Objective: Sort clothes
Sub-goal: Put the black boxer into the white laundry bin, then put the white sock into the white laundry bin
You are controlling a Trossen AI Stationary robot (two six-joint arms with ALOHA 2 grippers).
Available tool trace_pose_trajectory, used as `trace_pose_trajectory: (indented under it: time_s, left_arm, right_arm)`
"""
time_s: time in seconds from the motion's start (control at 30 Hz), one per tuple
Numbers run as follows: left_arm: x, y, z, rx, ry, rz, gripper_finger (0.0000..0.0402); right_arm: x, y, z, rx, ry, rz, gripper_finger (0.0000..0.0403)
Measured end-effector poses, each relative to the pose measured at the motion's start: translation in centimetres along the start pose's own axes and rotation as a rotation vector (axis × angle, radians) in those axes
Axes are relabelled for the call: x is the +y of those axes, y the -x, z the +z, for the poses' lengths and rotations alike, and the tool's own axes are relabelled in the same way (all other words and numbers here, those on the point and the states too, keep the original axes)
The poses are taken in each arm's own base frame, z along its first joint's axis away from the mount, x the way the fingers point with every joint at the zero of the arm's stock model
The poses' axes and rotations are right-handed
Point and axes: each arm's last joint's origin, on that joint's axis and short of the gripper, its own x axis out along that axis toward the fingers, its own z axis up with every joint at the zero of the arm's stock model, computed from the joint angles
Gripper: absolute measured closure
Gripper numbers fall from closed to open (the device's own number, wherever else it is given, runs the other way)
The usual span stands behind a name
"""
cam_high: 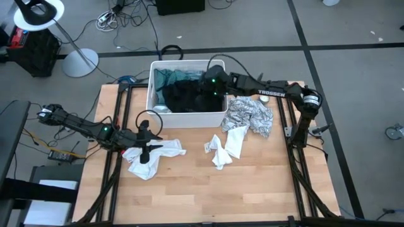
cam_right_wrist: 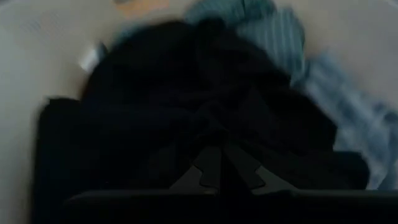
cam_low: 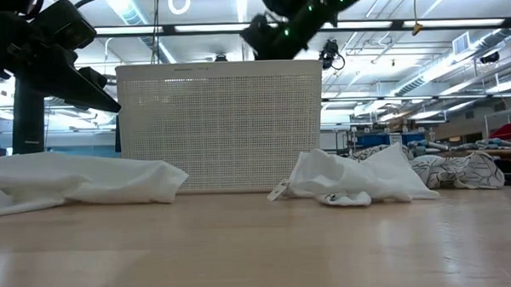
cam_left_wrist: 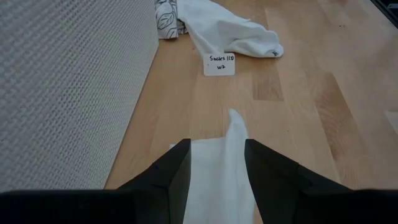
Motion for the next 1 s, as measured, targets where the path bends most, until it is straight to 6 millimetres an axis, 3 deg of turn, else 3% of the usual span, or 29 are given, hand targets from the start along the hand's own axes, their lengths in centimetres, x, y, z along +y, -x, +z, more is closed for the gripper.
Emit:
trace_pose_trajectory:
  time_s: [0.1, 0.3, 0.53, 0.8, 1.0]
  left_arm:
    - [0.0, 0.0, 0.0, 0.000, 0.000, 0.000, 0.0245]
    - [0.0, 0.0, 0.0, 0.000, 0.000, 0.000, 0.0245]
    - [0.0, 0.0, 0.0, 0.000, 0.000, 0.000, 0.0245]
    - [0.0, 0.0, 0.0, 0.003, -0.001, 0.001, 0.0245]
    - [0.0, 0.0, -0.1, 0.008, -0.003, 0.002, 0.0245]
  right_arm:
    - [-0.2, -1.0, -1.7, 0.031, -0.027, -0.005, 0.0398]
    - [-0.2, -2.0, -3.2, 0.005, -0.060, 0.034, 0.0384]
    - [-0.2, -1.8, -2.9, -0.015, -0.067, 0.041, 0.0348]
    - [0.1, 0.5, 0.0, -0.088, -0.045, 0.058, 0.0256]
    - [0.0, 4.1, 1.5, -0.125, 0.001, 0.060, 0.0214]
